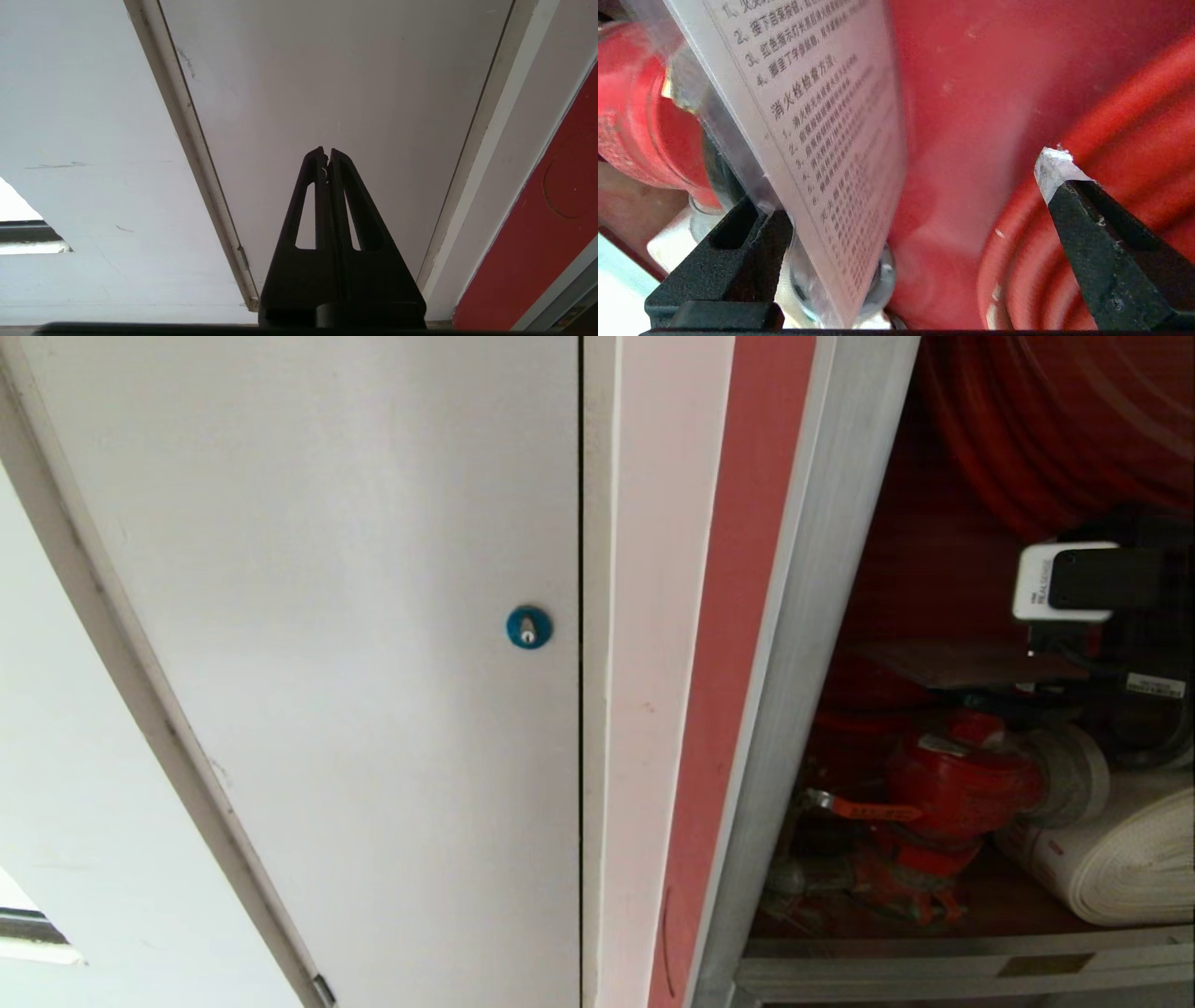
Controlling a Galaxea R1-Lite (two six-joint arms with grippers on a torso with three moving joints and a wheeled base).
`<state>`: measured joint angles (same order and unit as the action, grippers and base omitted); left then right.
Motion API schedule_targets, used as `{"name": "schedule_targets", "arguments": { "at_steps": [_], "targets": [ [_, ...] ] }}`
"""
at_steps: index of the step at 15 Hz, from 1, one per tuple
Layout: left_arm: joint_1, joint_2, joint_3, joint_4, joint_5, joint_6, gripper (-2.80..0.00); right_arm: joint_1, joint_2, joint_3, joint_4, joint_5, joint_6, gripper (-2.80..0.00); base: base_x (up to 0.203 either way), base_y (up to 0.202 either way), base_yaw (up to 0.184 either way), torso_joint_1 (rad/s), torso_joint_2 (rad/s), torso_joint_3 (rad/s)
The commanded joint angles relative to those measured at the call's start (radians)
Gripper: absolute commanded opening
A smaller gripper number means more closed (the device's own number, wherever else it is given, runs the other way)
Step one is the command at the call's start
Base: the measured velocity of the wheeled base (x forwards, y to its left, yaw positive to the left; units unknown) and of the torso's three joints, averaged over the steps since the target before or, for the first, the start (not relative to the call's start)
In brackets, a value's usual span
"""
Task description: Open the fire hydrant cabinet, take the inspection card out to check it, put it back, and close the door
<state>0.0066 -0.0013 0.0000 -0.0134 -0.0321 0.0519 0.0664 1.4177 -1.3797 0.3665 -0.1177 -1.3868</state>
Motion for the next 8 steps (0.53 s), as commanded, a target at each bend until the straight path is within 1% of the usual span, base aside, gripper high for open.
{"name": "schedule_targets", "arguments": {
  "at_steps": [1, 3, 7, 8],
  "targets": [
    [0.001, 0.000, 0.008, 0.000, 0.001, 0.000, -2.80, 0.001, 0.000, 0.010, -0.011, 0.000, -0.006, 0.00, 0.000, 0.000, 0.000, 0.000, 0.00, 0.000],
    [0.001, 0.000, 0.008, 0.000, 0.000, 0.000, -2.80, 0.001, 0.001, 0.010, -0.040, 0.000, -0.006, 0.00, 0.000, 0.000, 0.000, 0.000, 0.00, 0.000],
    [0.001, 0.000, 0.008, 0.000, 0.000, 0.000, -2.80, 0.001, 0.001, 0.036, -0.047, 0.000, -0.006, 0.00, 0.000, 0.000, 0.000, 0.000, 0.00, 0.000],
    [0.000, 0.000, 0.008, 0.000, 0.000, 0.000, -2.80, 0.001, 0.009, 0.037, -0.073, 0.000, -0.006, 0.00, 0.000, 0.000, 0.000, 0.000, 0.00, 0.000]
  ]
}}
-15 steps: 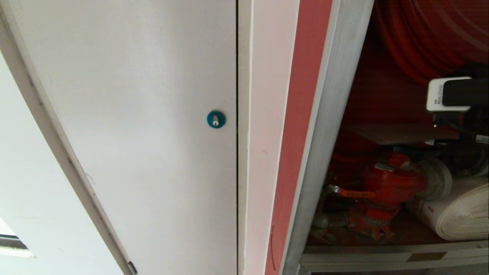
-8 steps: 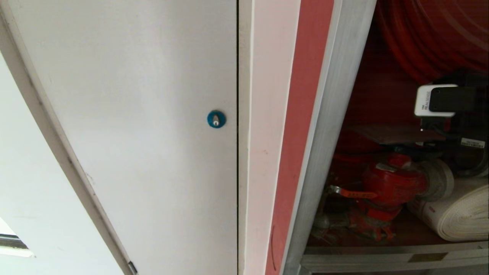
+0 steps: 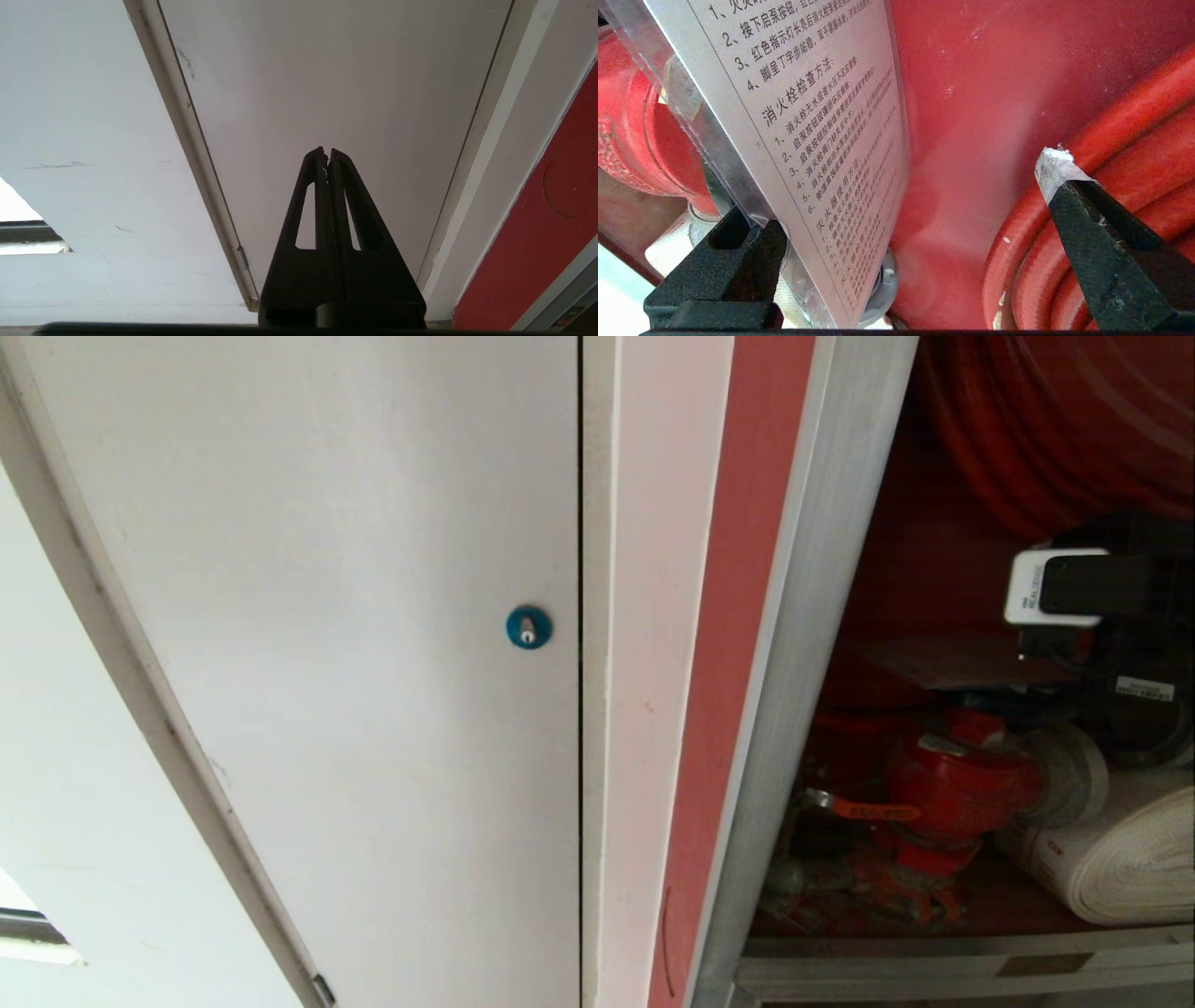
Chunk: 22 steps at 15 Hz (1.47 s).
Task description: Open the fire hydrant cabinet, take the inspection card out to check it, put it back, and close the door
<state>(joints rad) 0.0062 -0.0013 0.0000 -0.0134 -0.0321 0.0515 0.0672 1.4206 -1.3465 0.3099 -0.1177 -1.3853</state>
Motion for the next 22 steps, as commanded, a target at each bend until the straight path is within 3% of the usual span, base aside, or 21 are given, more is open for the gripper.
{"name": "schedule_targets", "arguments": {
  "at_steps": [1, 5, 6, 22],
  "targets": [
    [0.000, 0.000, 0.008, 0.000, 0.000, 0.001, -2.80, 0.000, 0.017, 0.006, -0.047, -0.002, -0.008, 0.00, 0.000, 0.000, 0.000, 0.000, 0.00, 0.000],
    [0.000, 0.000, 0.008, 0.000, 0.000, 0.001, -2.80, 0.000, 0.018, 0.020, -0.054, -0.005, -0.009, 0.00, 0.000, 0.000, 0.000, 0.000, 0.00, 0.000],
    [0.000, 0.000, 0.008, 0.000, 0.000, 0.001, -2.80, 0.000, 0.018, 0.020, -0.054, -0.007, -0.008, -2.80, 0.000, 0.000, 0.000, 0.000, 0.00, 0.000],
    [0.000, 0.000, 0.008, 0.000, 0.000, 0.001, -2.80, 0.000, -0.018, 0.049, -0.046, -0.011, -0.009, -2.80, 0.000, 0.000, 0.000, 0.000, 0.00, 0.000]
  ]
}}
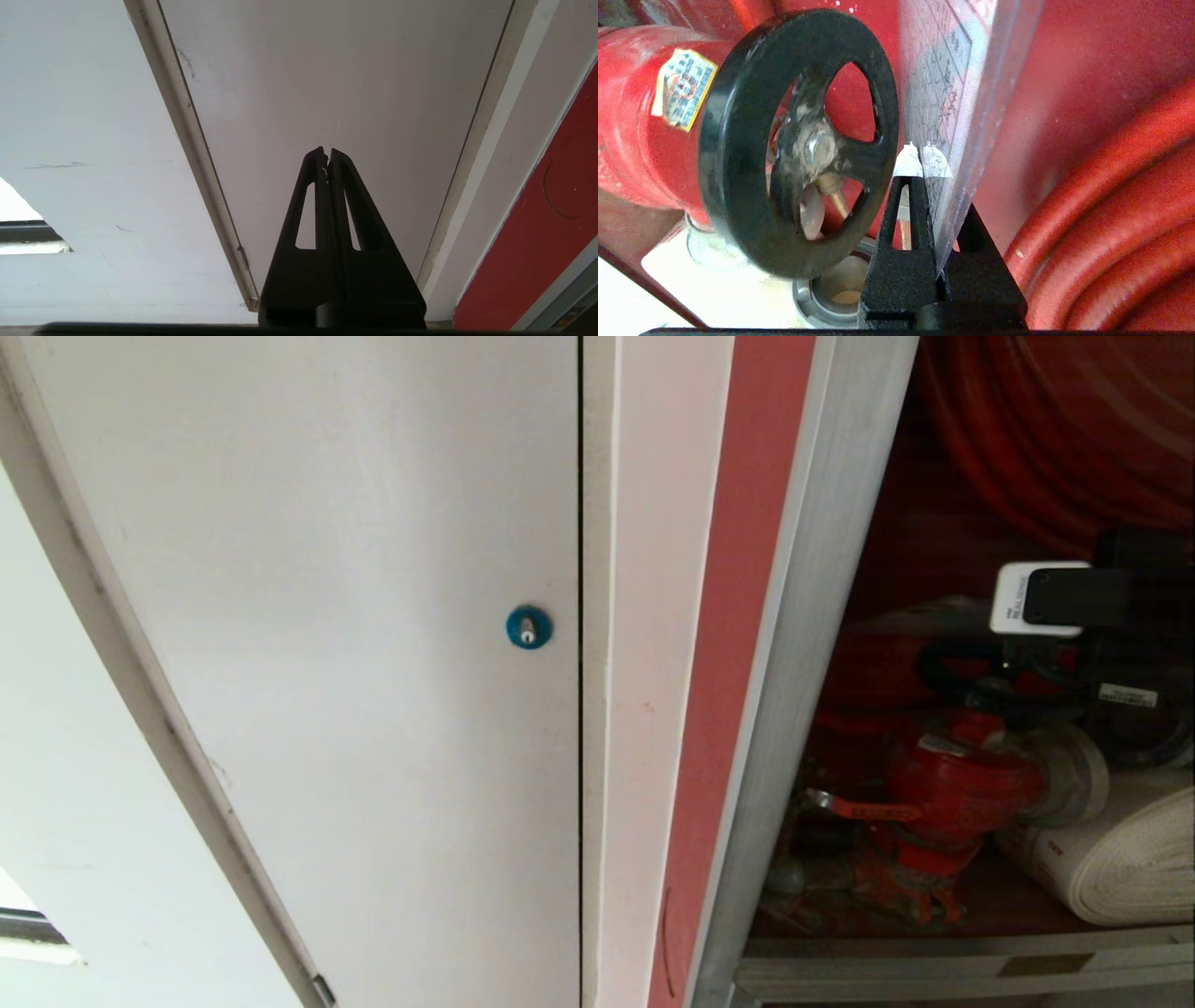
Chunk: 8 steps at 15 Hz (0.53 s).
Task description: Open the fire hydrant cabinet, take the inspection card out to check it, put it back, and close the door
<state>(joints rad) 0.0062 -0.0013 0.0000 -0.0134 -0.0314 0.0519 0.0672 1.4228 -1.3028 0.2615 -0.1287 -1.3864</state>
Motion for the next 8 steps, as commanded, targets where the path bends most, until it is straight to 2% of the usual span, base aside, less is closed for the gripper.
{"name": "schedule_targets", "arguments": {
  "at_steps": [1, 4, 8],
  "targets": [
    [0.001, 0.000, 0.008, 0.000, -0.001, 0.000, -2.80, 0.001, -0.037, 0.010, 0.005, 0.000, -0.008, -2.80, 0.000, 0.000, 0.000, 0.000, 0.00, 0.000],
    [0.000, 0.000, 0.008, 0.000, -0.001, 0.000, -2.80, 0.001, -0.083, 0.023, 0.011, 0.003, -0.008, -2.80, 0.000, 0.000, 0.000, 0.000, 0.00, 0.000],
    [0.000, 0.000, 0.007, 0.000, 0.000, 0.000, -2.80, 0.002, -0.177, 0.025, 0.129, 0.009, -0.005, -2.80, 0.000, 0.000, 0.000, 0.000, 0.00, 0.000]
  ]
}}
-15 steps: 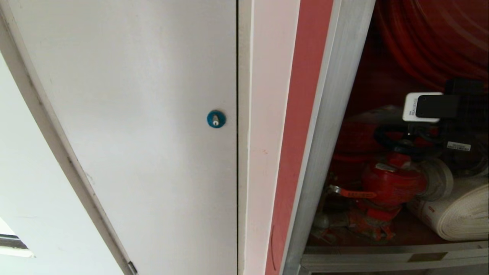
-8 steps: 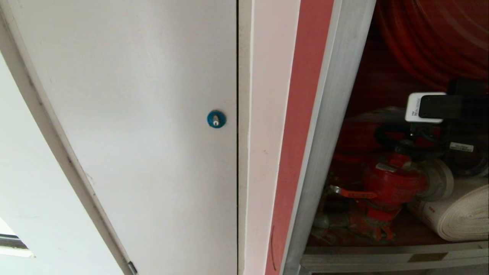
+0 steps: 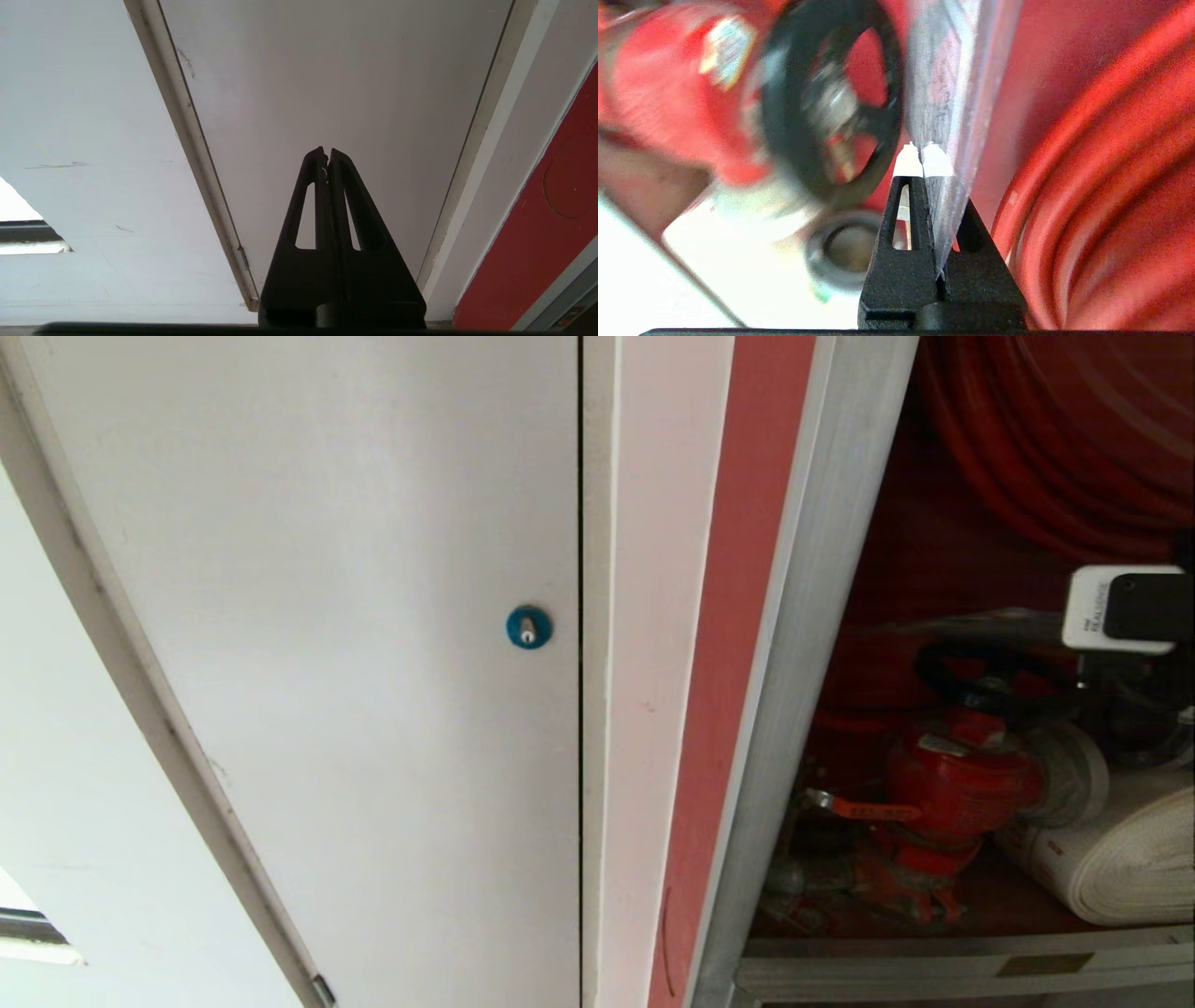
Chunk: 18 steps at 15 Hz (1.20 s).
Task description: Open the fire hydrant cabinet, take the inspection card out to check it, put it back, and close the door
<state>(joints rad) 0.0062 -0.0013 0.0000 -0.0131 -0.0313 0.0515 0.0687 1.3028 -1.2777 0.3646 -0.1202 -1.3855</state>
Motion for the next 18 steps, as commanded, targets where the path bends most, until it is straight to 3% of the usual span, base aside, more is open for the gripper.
{"name": "schedule_targets", "arguments": {
  "at_steps": [1, 6, 12, 15, 18],
  "targets": [
    [0.000, 0.000, 0.008, -0.001, -0.001, 0.001, -2.80, 0.000, -0.079, -0.002, 0.048, 0.007, 0.002, -2.80, 0.000, 0.000, 0.000, 0.000, 0.00, 0.000],
    [0.000, 0.000, 0.008, -0.001, -0.001, 0.001, -2.80, 0.000, -0.157, -0.091, 0.289, 0.053, 0.039, -2.80, 0.000, 0.000, 0.000, 0.000, 0.00, 0.000],
    [0.000, 0.000, 0.006, -0.001, 0.000, 0.001, -2.80, 0.000, -0.183, -0.293, 0.613, 0.182, 0.198, -2.80, 0.000, 0.000, 0.000, 0.000, 0.00, 0.000],
    [0.000, 0.000, 0.008, -0.001, -0.001, 0.001, -2.80, 0.000, -0.187, -0.316, 0.660, 0.296, 0.312, -2.80, 0.000, 0.000, 0.000, 0.000, 0.00, 0.000],
    [0.001, 0.000, 0.008, -0.001, -0.001, 0.001, -2.80, 0.011, -0.168, -0.303, 0.667, 0.466, 0.458, -2.80, 0.000, 0.000, 0.000, 0.000, 0.00, 0.000]
  ]
}}
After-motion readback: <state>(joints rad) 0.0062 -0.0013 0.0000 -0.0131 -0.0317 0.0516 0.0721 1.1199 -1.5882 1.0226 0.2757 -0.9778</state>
